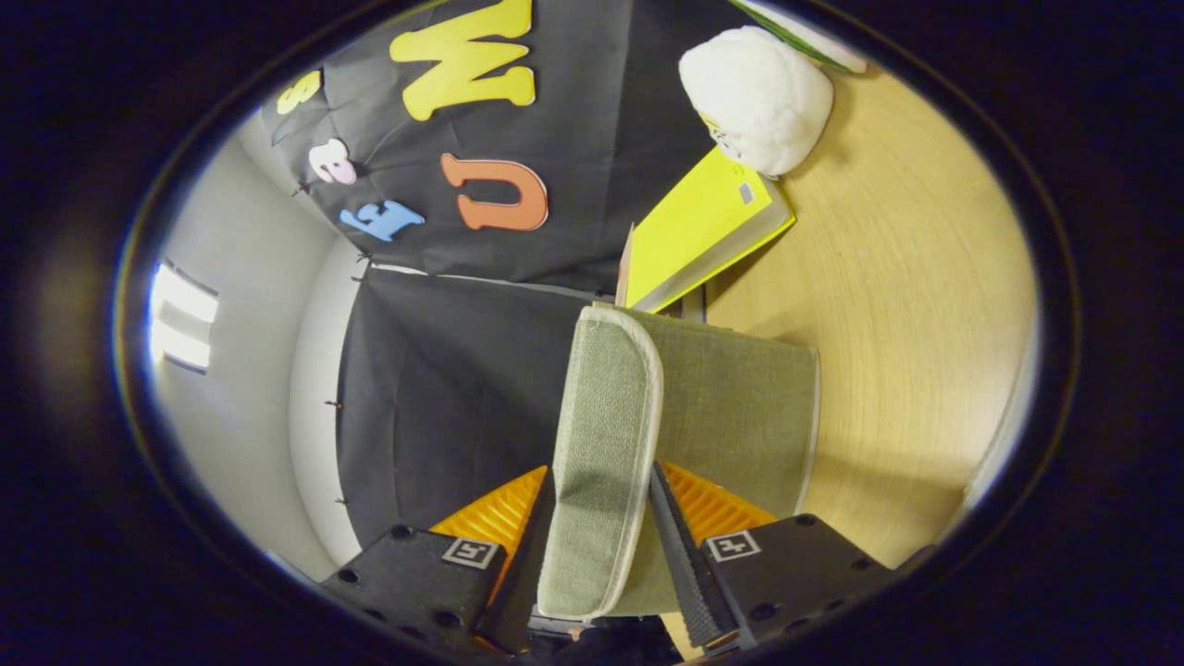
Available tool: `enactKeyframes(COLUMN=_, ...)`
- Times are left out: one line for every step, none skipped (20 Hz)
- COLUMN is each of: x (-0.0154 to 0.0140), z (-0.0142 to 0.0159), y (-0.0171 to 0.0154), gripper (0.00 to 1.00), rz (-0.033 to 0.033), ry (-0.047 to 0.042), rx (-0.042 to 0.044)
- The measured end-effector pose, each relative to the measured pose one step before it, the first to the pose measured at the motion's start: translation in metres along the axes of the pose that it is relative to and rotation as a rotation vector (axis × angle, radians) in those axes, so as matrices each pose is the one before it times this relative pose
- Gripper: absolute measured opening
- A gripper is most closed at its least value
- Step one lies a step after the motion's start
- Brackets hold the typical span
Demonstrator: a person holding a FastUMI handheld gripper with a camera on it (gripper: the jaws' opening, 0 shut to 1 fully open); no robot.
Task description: Open the storage box then place both shoes into the box .Put the left shoe in first, then the right shoe, with the right side of both shoes facing outward in a uniform manner.
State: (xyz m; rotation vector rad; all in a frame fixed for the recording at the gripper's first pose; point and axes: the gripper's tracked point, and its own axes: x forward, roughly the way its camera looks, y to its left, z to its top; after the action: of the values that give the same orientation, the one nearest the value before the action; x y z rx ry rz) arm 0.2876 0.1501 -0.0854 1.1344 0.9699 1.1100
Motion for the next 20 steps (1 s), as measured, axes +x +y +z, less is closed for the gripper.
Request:
enactKeyframes(x=-0.00436, z=-0.00043, y=0.00255, gripper=0.63, rz=0.00919, ry=-0.00136, rx=-0.00993)
enactKeyframes(x=0.00009, z=0.00106, y=-0.00135, gripper=0.59, rz=0.00124, ry=-0.00095, rx=-0.0041)
enactKeyframes(x=-0.00094, z=-0.00029, y=0.00097, gripper=0.54, rz=0.00537, ry=0.00052, rx=0.0076)
enactKeyframes(x=-0.00034, z=-0.00181, y=-0.00319, gripper=0.54, rz=-0.01119, ry=0.00629, rx=0.00124)
enactKeyframes(x=-0.00004, z=0.00294, y=-0.00328, gripper=0.51, rz=-0.00865, ry=-0.01519, rx=0.00987)
enactKeyframes(x=-0.00329, z=0.00197, y=0.00191, gripper=0.43, rz=0.00246, ry=-0.01052, rx=0.00568)
enactKeyframes(x=-0.00359, z=-0.00086, y=0.00185, gripper=0.36, rz=0.00284, ry=-0.00017, rx=-0.00115)
enactKeyframes(x=-0.0037, z=0.00145, y=0.00325, gripper=0.29, rz=0.00662, ry=-0.00844, rx=-0.00199)
enactKeyframes(x=-0.00102, z=0.0004, y=0.00391, gripper=0.2, rz=0.00422, ry=-0.00682, rx=-0.00858)
enactKeyframes(x=-0.00059, z=0.00038, y=0.00456, gripper=0.17, rz=0.00804, ry=-0.00213, rx=-0.0108)
enactKeyframes(x=-0.00361, z=-0.00092, y=0.00888, gripper=0.12, rz=0.01631, ry=-0.00186, rx=-0.00798)
enactKeyframes(x=-0.00237, z=0.00077, y=0.00929, gripper=0.1, rz=0.01174, ry=-0.00156, rx=-0.01416)
enactKeyframes(x=-0.00133, z=-0.00059, y=0.00716, gripper=0.06, rz=0.00063, ry=-0.00229, rx=-0.01934)
enactKeyframes(x=0.00048, z=-0.0012, y=0.00597, gripper=0.05, rz=-0.00546, ry=0.0074, rx=-0.01927)
enactKeyframes(x=-0.00042, z=-0.00144, y=0.00875, gripper=0.05, rz=-0.00223, ry=0.00511, rx=-0.01461)
enactKeyframes(x=0.00034, z=0.00187, y=0.00896, gripper=0.05, rz=-0.00282, ry=-0.00467, rx=-0.01196)
enactKeyframes(x=0.00035, z=0.00105, y=0.00919, gripper=0.05, rz=-0.00295, ry=-0.0054, rx=-0.00997)
enactKeyframes(x=0.00256, z=0.00028, y=0.00937, gripper=0.05, rz=-0.00522, ry=-0.00084, rx=-0.00963)
enactKeyframes(x=0.00245, z=-0.00062, y=0.00957, gripper=0.05, rz=-0.00396, ry=-0.00197, rx=-0.00797)
enactKeyframes(x=0.00517, z=0.00093, y=0.01033, gripper=0.05, rz=0.00174, ry=-0.00178, rx=-0.00686)
